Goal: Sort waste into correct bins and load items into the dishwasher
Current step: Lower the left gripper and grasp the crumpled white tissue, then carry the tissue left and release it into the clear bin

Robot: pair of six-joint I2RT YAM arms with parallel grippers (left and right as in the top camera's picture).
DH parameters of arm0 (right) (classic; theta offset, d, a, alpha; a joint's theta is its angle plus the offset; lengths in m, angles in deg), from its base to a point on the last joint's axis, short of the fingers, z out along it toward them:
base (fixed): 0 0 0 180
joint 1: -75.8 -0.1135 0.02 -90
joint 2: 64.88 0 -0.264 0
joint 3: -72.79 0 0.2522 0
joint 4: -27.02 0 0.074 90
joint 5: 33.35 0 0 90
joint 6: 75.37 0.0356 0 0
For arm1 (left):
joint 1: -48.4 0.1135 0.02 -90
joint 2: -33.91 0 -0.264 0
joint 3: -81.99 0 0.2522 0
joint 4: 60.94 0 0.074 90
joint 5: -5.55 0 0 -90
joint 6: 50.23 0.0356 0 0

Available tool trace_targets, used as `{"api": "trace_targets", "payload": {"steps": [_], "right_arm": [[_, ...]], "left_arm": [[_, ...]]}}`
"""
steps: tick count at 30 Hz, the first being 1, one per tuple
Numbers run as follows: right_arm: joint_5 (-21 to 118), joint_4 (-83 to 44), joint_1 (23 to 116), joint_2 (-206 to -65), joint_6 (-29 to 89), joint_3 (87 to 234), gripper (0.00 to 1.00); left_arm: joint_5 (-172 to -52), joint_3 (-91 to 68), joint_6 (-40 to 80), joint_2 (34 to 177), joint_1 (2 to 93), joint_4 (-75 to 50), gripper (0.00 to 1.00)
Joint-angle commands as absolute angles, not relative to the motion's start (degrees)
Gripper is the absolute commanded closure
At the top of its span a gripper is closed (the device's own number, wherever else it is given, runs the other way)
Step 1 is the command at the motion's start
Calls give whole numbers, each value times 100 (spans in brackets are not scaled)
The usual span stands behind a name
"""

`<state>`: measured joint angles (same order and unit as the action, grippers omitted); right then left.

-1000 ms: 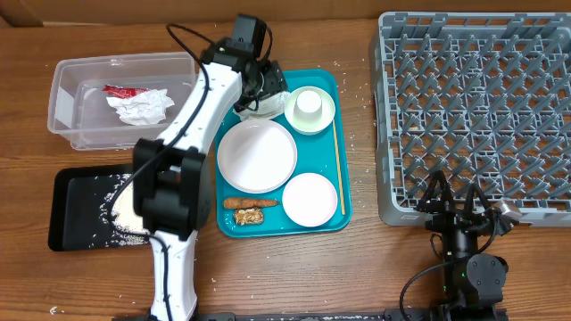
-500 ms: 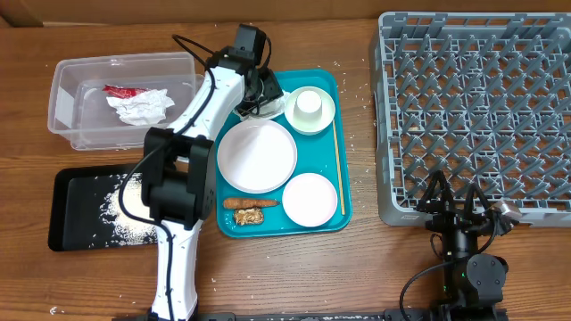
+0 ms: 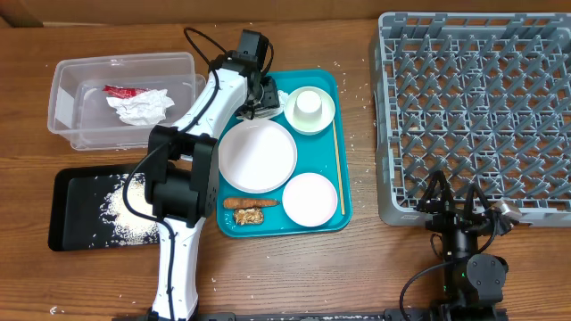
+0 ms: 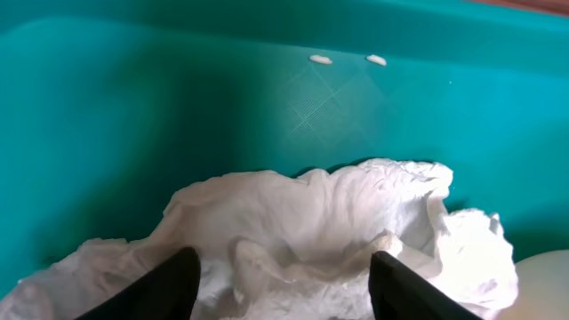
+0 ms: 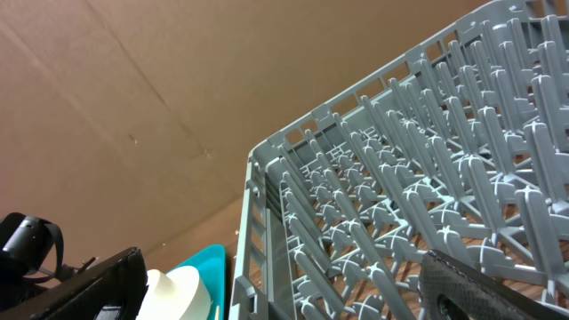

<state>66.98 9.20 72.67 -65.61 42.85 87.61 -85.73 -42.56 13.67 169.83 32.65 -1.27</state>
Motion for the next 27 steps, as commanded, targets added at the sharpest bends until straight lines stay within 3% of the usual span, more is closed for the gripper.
{"api": "trace_targets", "payload": {"steps": [1, 5, 6, 13, 22, 27], "right_arm": [[6691, 949, 7238, -6513, 4222, 8702, 0], [6691, 949, 7238, -6510, 4222, 8702, 0], [6691, 949, 7238, -6510, 4222, 8702, 0], [6691, 949, 7238, -6510, 4222, 8702, 0], [6691, 949, 7238, -6510, 4222, 8702, 0], [6691, 949, 7238, -6510, 4222, 8702, 0]], "left_arm": [[-8381, -4249, 2068, 17206, 3296, -92, 51], [-8201, -4249, 2206, 17206, 3296, -92, 94], [-8125, -4249, 2204, 17206, 3296, -92, 96], [-8103, -4503, 2125, 17169, 3302, 76, 96], [-8068, -6245, 1185, 16657, 3595, 1145, 96], [-7174, -6601, 536, 16083, 4117, 1726, 96]]}}
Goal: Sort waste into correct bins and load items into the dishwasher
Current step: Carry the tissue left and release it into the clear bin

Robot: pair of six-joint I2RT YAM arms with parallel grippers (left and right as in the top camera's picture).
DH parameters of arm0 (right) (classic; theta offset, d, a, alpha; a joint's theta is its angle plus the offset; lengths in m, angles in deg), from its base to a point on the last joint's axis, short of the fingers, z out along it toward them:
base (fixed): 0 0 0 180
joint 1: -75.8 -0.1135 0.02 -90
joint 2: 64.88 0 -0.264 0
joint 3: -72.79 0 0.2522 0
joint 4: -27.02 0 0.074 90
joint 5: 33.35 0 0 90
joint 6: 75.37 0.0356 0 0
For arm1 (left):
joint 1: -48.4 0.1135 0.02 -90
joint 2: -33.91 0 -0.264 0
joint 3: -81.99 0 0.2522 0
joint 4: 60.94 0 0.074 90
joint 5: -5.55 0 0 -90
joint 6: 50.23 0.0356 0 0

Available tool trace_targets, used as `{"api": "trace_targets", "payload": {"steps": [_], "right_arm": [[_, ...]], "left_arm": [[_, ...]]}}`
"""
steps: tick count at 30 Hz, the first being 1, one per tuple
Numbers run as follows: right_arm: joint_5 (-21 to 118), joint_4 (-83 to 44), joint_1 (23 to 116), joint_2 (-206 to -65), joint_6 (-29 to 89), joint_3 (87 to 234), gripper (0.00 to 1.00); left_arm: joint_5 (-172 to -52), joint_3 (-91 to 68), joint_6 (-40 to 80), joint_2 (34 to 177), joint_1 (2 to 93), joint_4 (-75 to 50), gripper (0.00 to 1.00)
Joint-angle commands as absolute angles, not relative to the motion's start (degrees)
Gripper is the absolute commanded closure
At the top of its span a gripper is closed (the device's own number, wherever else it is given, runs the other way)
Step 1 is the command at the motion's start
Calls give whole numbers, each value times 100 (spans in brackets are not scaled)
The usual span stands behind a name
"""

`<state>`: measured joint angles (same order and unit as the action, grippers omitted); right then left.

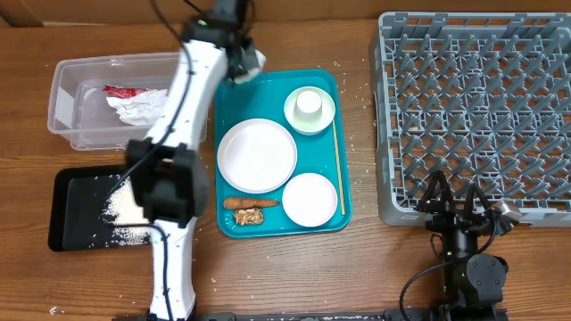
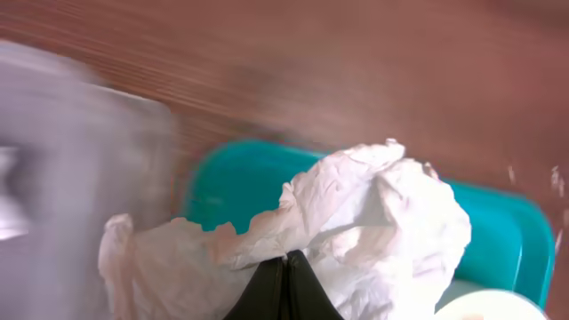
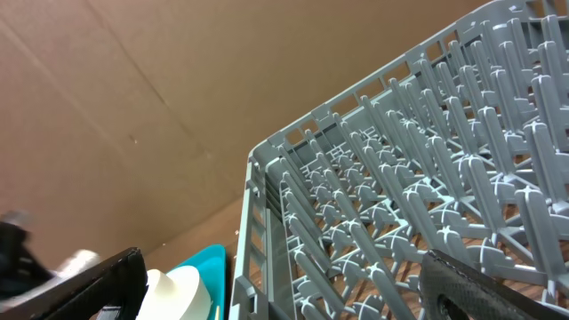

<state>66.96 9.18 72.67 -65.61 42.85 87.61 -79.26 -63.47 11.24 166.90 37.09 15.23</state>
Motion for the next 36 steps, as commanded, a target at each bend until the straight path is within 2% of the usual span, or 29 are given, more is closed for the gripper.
{"api": "trace_targets", "payload": {"steps": [1, 6, 7, 8, 10, 12, 15, 21, 29, 36], "right_arm": [[6691, 949, 7238, -6510, 4222, 8702, 0], [6691, 949, 7238, -6510, 4222, 8702, 0], [6691, 949, 7238, -6510, 4222, 8702, 0], [6691, 949, 7238, -6510, 4222, 8702, 0], [6691, 949, 7238, -6510, 4222, 8702, 0], [6691, 949, 7238, -6510, 4222, 8702, 0], [6691, 949, 7238, -6510, 4222, 8702, 0], [6691, 949, 7238, -6510, 4222, 8702, 0], [6691, 949, 7238, -6510, 4222, 8702, 0], [6691, 949, 7238, -6510, 4222, 8702, 0]], "left_arm": [[-7102, -6601, 521, 16021, 4222, 1790, 96], [-7073, -6588, 501, 15947, 4847, 2240, 95], [-7073, -6572, 501, 15951, 4972, 2330, 83], [-7076, -6564, 499, 15954, 5079, 2406, 76], [-7104, -6564, 477, 15954, 5298, 2570, 74], [-7209, -6564, 438, 15954, 5490, 2710, 56], [-7522, -6564, 440, 15954, 5706, 2859, 3], [-7970, -6564, 479, 15954, 5779, 3241, 0], [-9253, -6566, 1299, 15873, 5540, 3309, 0], [-9314, -6566, 1301, 15641, 5114, 3591, 0]]}}
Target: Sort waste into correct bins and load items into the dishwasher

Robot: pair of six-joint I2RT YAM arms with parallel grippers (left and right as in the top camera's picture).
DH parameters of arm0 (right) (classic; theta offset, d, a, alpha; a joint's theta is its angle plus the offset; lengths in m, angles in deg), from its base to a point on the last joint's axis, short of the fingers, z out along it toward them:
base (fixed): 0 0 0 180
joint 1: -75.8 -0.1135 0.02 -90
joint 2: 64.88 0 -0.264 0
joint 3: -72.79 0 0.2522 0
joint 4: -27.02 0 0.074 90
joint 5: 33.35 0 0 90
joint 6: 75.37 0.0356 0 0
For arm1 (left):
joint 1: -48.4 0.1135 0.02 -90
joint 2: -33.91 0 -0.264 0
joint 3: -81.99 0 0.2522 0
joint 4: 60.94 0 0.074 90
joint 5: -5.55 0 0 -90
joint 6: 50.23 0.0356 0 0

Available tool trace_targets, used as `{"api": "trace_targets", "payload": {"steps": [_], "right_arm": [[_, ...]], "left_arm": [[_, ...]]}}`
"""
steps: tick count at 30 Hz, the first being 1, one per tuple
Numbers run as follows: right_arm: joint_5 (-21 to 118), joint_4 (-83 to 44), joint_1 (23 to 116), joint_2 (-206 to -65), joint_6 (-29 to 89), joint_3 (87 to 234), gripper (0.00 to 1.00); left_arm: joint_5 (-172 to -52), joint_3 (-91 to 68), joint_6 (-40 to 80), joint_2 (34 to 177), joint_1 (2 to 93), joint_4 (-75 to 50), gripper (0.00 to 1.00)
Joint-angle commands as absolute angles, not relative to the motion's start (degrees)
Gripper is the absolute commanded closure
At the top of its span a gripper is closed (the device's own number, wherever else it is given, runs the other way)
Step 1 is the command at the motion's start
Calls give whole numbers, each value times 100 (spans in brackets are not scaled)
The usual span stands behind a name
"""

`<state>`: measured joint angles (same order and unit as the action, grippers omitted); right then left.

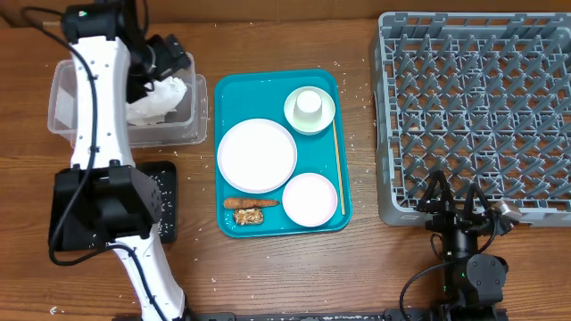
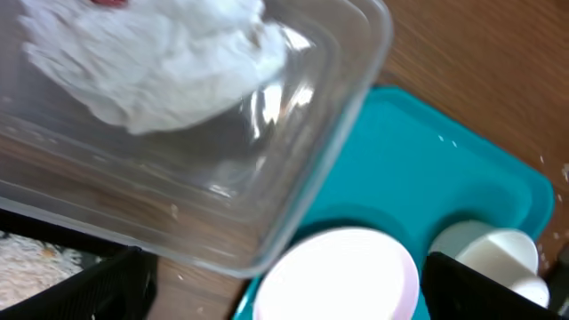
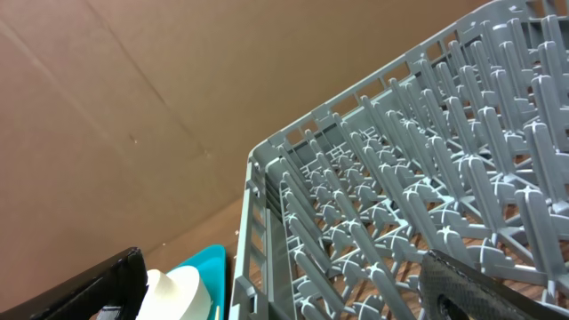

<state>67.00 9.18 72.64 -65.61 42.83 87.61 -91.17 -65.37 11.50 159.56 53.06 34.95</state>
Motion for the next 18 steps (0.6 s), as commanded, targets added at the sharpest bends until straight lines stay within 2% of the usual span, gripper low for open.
{"api": "trace_targets", "payload": {"steps": [1, 18], "right_arm": [[6691, 949, 7238, -6510, 4222, 8702, 0], [6691, 949, 7238, -6510, 4222, 8702, 0]], "left_arm": [[-9288, -6566, 1297, 15589, 5055, 3645, 0], [-8582, -6566, 1294, 14129, 4600, 4555, 0]]}}
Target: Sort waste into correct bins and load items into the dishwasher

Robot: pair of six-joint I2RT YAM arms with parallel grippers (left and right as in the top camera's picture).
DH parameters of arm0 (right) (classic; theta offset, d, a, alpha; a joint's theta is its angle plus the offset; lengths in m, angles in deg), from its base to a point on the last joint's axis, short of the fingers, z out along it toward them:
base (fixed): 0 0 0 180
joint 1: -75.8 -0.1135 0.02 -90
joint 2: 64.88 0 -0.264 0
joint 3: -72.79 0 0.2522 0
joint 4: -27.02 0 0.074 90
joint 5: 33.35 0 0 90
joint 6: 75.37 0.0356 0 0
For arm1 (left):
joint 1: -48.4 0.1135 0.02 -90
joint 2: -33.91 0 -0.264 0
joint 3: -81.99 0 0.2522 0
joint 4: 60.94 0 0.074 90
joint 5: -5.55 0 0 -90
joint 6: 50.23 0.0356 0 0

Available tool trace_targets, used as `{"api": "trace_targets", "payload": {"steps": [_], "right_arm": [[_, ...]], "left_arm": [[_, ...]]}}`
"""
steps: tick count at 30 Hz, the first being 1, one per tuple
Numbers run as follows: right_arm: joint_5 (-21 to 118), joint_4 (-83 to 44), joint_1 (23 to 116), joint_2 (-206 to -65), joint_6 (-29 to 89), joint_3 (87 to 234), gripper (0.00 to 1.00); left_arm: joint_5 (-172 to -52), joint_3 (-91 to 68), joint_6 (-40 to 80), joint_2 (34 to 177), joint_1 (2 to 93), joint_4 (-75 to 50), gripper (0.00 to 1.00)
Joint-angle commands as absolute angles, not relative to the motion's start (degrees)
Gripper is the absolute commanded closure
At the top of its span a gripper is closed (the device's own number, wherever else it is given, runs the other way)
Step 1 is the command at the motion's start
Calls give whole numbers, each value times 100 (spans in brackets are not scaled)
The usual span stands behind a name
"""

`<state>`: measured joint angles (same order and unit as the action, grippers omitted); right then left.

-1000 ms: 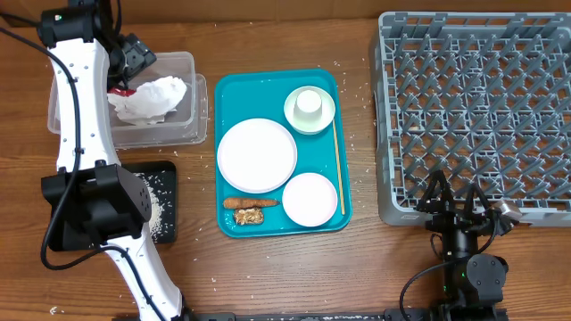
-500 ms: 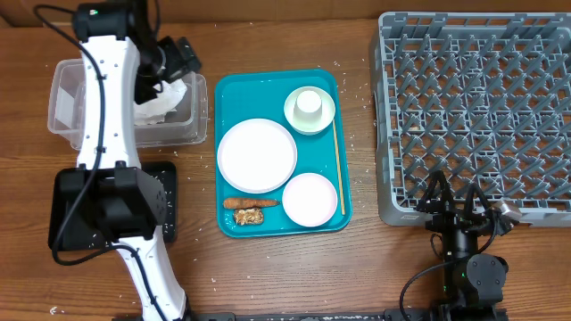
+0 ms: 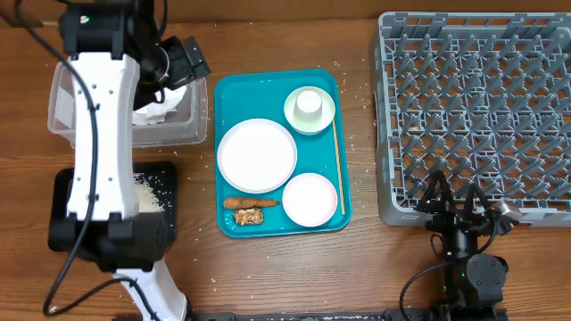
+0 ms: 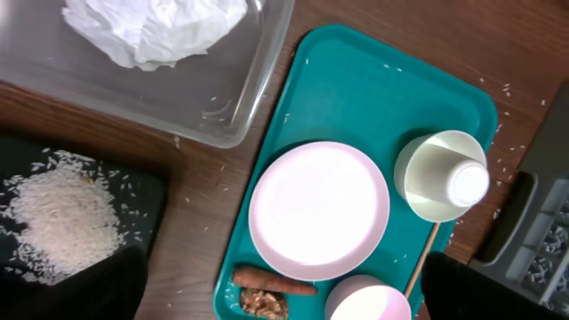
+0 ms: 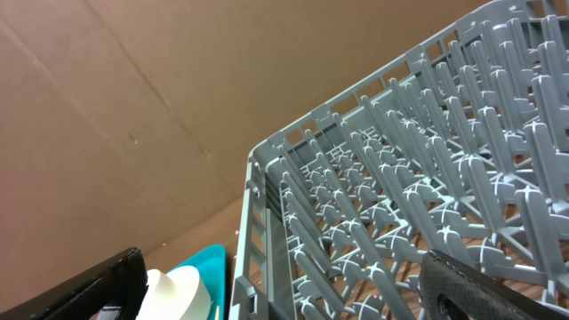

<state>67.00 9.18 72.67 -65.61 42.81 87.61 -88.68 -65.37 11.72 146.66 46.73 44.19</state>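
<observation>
The crumpled white napkin (image 4: 156, 27) lies in the clear bin (image 3: 67, 76), on top of other paper and a red wrapper. My left gripper (image 3: 183, 58) hangs open and empty high over the bin's right end; its fingers (image 4: 71, 284) frame the teal tray (image 4: 356, 80). The tray carries a large white plate (image 3: 257, 156), a small bowl (image 3: 310, 198), a cup in a bowl (image 3: 310, 109), a chopstick (image 3: 336, 165) and food scraps (image 3: 248, 209). Below the grey dish rack (image 3: 473, 107), my right gripper (image 3: 459, 214) rests open.
A black tray (image 3: 67, 223) with spilled rice (image 4: 62, 209) lies in front of the clear bin. Rice grains are scattered on the wooden table around the teal tray. The left arm's white links stand over the bin and the black tray.
The left gripper has risen from close over the clear bin to higher up, and its camera takes in the whole teal tray. It stays open. The napkin rests in the bin.
At first the left gripper stood open around the napkin on the teal tray. Then it was shut on the napkin, lifted at the tray's back left corner. Then it was open over the clear bin with the napkin inside, and now sits higher. The right arm kept still.
</observation>
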Motion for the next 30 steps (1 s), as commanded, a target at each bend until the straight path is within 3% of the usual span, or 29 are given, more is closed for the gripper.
{"api": "trace_targets", "payload": {"steps": [1, 30], "right_arm": [[6691, 949, 7238, -6510, 4222, 8702, 0], [6691, 949, 7238, -6510, 4222, 8702, 0]], "left_arm": [[-8575, -6566, 1297, 14032, 4600, 4607, 0], [-8147, -6498, 1338, 13735, 3984, 4839, 0]]}}
